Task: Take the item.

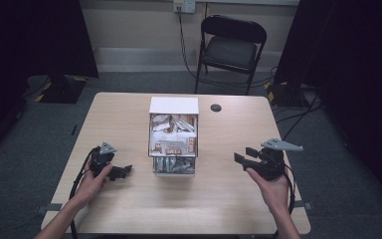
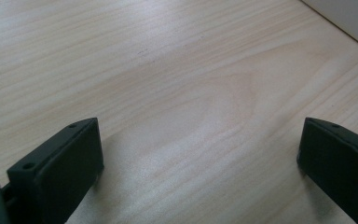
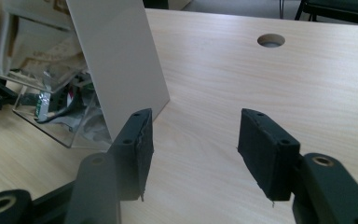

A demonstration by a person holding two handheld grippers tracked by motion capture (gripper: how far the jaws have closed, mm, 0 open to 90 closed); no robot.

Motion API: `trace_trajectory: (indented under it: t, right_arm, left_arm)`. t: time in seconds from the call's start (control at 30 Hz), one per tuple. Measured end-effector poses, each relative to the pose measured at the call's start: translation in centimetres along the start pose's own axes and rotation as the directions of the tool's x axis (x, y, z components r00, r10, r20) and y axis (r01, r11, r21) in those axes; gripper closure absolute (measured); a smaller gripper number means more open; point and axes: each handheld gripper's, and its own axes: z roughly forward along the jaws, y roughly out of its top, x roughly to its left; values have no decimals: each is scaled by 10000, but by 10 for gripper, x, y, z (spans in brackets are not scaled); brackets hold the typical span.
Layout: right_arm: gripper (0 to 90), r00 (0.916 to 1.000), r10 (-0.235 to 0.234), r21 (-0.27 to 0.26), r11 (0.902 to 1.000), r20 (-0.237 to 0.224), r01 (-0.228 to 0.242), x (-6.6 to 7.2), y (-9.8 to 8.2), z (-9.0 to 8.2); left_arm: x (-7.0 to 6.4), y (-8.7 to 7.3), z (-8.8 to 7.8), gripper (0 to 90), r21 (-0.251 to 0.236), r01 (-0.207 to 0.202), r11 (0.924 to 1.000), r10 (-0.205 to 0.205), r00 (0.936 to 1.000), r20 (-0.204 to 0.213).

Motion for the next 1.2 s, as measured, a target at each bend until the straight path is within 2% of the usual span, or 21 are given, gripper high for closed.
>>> trace_trajectory:
  t: [0.07,0.27,0.43,0.8,0.93,1.1,1.2]
  right_arm:
    - [451,10000,-14,-27,10000,-35,13,1,2,0]
    - [449,9998,-158,-159,9998,-137,156,10,22,2]
    - [445,9989,-127,-389,9992,-447,110,15,32,5]
    - [440,9956,-417,-713,9968,-841,357,27,56,2]
    - [442,9916,-535,-941,9947,-1174,425,34,68,-1]
    - [448,9891,-710,-1159,9917,-1292,560,40,78,-4]
    - [449,9837,-893,-1357,9884,-1562,681,50,89,-4]
  left_arm:
    - [0,0,0,0,28,-40,10000,40,10000,2]
    - [0,0,0,0,23,-31,10000,31,10000,3]
    - [0,0,0,0,27,-39,10000,39,10000,1]
    - [0,0,0,0,27,-40,10000,40,10000,1]
    - [0,0,0,0,27,-39,10000,39,10000,2]
    - [0,0,0,0,27,-39,10000,39,10000,0]
    - [0,0,0,0,27,-39,10000,39,10000,3]
